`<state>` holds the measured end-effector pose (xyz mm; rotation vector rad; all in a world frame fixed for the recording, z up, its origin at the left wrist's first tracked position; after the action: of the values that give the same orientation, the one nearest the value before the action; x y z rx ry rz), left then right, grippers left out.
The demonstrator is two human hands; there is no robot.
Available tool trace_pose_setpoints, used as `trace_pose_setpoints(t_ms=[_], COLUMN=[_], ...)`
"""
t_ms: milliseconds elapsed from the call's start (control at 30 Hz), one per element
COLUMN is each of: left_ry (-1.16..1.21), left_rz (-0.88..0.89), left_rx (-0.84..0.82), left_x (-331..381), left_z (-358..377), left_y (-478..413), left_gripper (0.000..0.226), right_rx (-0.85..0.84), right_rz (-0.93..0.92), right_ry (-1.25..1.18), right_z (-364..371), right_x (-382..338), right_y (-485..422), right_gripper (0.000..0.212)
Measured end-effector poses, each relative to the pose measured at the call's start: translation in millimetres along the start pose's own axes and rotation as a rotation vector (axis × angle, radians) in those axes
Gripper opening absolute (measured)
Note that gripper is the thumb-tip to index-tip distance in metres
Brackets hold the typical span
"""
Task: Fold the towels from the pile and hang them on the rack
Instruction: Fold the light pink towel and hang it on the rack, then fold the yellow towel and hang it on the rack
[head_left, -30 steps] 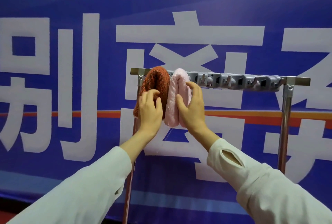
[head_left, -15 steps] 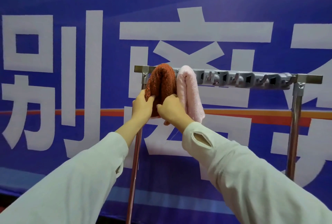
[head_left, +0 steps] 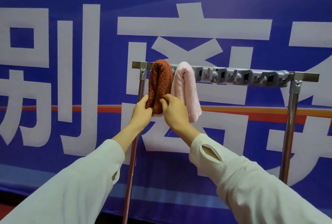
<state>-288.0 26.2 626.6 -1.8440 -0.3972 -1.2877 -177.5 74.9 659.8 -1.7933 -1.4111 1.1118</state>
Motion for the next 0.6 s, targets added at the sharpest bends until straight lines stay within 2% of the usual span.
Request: trace_pose_setpoints(t_ms=[100,200,267,467,600], left_ry=[0.136,0.219,0.205,0.234,0.258], left_rz=[-0.057,-0.107,-0.133,-0.261,-0.356], left_rx=[-0.064,-0.096,-0.113,-0.014,0.049], left_x=[0,-2,-8,-21,-32], left_z=[5,9,12,10,19], left_y=[8,15,21,62,103], left_gripper=[0.052,0.053,0.055,0.054,0.050], right_rx=[-0.063,-0.170,-0.215,-0.335,-0.365], right_rz=[0.000,-0.008,0.009,0.071,0.086], right_ry=[0.059,0.069,-0.005,-0.071,-0.073], right_z=[7,23,25,3,-16], right_x=[-2,-2,-2,3,6], right_y=[11,29,42,80,125], right_gripper=[0.012,0.034,0.048,0.062,0.058])
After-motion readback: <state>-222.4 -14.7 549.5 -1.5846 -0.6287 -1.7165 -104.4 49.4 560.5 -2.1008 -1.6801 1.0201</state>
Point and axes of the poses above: each hand's wrist, its own y-axis away from the middle knuckle, its own z-axis out of the palm, x = y × z, the point moved 9 cm from there along -y, towards the middle knuckle, and after that the axes turned 12 degrees about -z, right-handed, at the moved point
